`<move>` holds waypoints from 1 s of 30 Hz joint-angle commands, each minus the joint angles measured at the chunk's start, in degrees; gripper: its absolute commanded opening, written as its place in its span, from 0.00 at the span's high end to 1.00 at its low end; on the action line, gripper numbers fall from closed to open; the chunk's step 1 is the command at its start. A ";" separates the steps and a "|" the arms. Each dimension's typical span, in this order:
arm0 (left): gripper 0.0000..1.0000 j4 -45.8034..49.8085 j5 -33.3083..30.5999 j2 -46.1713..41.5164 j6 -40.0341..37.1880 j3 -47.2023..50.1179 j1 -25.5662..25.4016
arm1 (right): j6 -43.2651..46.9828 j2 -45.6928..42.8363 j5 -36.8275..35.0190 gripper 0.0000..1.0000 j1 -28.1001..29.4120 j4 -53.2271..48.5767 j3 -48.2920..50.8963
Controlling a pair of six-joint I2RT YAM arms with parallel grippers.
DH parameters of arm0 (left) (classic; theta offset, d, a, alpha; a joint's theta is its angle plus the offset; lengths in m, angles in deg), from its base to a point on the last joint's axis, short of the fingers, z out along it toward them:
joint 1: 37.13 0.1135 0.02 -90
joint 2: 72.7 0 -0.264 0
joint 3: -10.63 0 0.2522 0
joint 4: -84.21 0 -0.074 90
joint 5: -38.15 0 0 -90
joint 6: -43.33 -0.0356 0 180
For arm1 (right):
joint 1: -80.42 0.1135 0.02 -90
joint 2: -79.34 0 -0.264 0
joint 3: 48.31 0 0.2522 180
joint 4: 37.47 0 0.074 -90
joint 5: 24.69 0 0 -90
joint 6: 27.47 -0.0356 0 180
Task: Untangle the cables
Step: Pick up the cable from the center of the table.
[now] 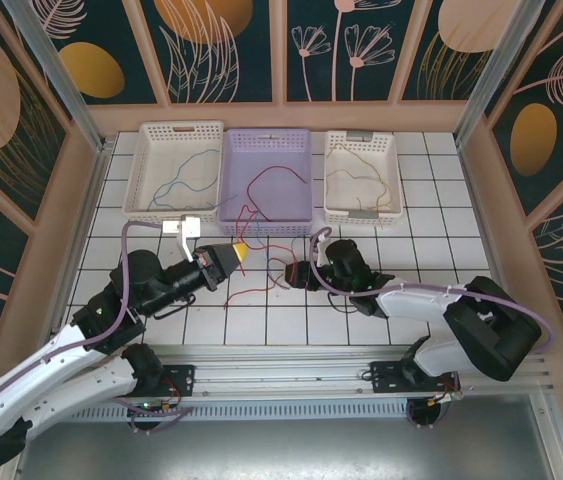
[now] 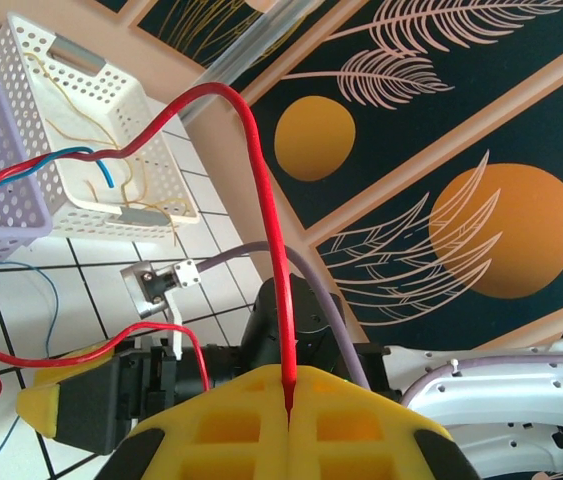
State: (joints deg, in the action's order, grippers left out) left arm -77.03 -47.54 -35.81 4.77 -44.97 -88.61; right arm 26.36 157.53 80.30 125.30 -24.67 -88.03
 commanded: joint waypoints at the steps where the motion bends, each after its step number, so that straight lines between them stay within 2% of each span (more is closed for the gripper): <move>1: 1.00 0.03 -0.52 0.37 -1.63 -1.47 0.09 | -2.13 2.52 3.21 0.47 0.66 5.44 -0.07; 4: 1.00 1.51 -1.27 0.48 -2.60 -2.30 0.08 | -2.84 6.10 1.65 0.48 1.49 3.09 -2.11; 10: 1.00 5.53 -2.47 -2.16 -3.21 -2.55 0.14 | -4.86 10.11 2.16 0.48 1.84 4.78 -2.99; 25: 1.00 7.40 -2.09 -6.60 -1.51 3.25 0.13 | -6.28 13.99 0.91 0.53 1.82 7.98 -7.75; 30: 1.00 7.36 -2.06 -6.73 -1.43 3.96 0.12 | -6.46 16.55 1.29 0.57 1.80 7.61 -9.57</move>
State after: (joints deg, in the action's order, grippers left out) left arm -69.73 -49.37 -41.98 3.06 -41.61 -88.61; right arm 20.46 172.77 81.48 126.92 -18.55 -95.96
